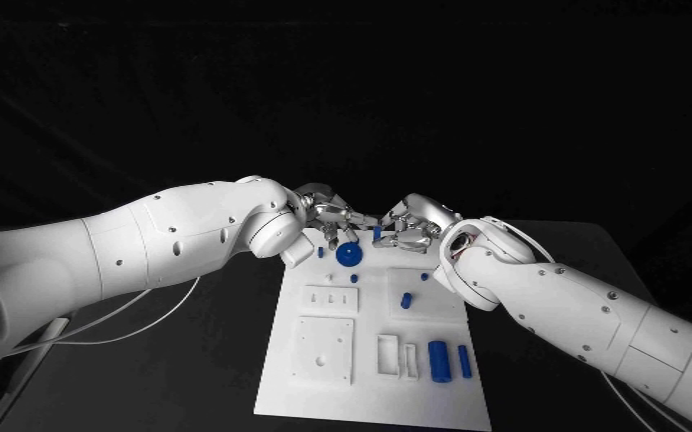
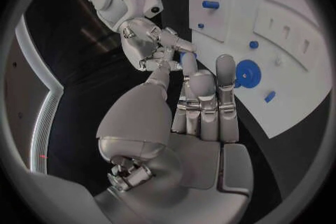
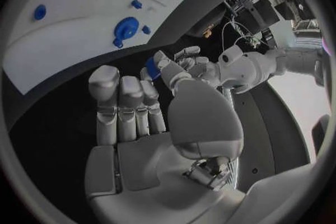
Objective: Assemble the parts on the task board
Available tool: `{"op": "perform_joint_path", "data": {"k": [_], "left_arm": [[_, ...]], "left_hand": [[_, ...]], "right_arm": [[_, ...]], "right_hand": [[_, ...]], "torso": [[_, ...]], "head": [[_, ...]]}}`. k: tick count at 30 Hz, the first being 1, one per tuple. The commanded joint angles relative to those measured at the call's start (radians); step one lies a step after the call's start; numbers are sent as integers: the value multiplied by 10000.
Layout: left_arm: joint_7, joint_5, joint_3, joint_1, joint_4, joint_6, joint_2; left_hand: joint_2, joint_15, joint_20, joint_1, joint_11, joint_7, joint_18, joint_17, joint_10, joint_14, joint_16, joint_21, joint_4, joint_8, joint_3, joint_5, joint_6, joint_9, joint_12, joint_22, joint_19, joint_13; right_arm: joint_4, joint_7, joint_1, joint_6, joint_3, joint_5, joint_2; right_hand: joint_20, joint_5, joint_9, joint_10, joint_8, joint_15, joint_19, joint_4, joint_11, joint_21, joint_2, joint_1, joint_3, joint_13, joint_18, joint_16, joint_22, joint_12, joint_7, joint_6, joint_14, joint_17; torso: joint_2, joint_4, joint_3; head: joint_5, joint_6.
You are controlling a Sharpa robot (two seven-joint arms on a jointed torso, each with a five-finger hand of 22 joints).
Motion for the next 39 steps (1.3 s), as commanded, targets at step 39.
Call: {"op": "perform_joint_path", "data": {"k": [39], "left_arm": [[-1026,-1212,-29,-7,-21,1018,312]], "left_hand": [[10,16,-23,-158,-15,-89,56,-11,401,-103,3,-1092,160,1,141,-165,136,983,-210,1455,288,90]], "right_arm": [[242,-527,-5,364,-108,-610,190]], "right_hand": [[-63,228,26,17,68,-23,205,40,-31,21,-89,22,101,-6,34,-19,948,-21,-89,82,33,10]], "torso": [[14,-9,-27]], "head": [[-62,1]]}}
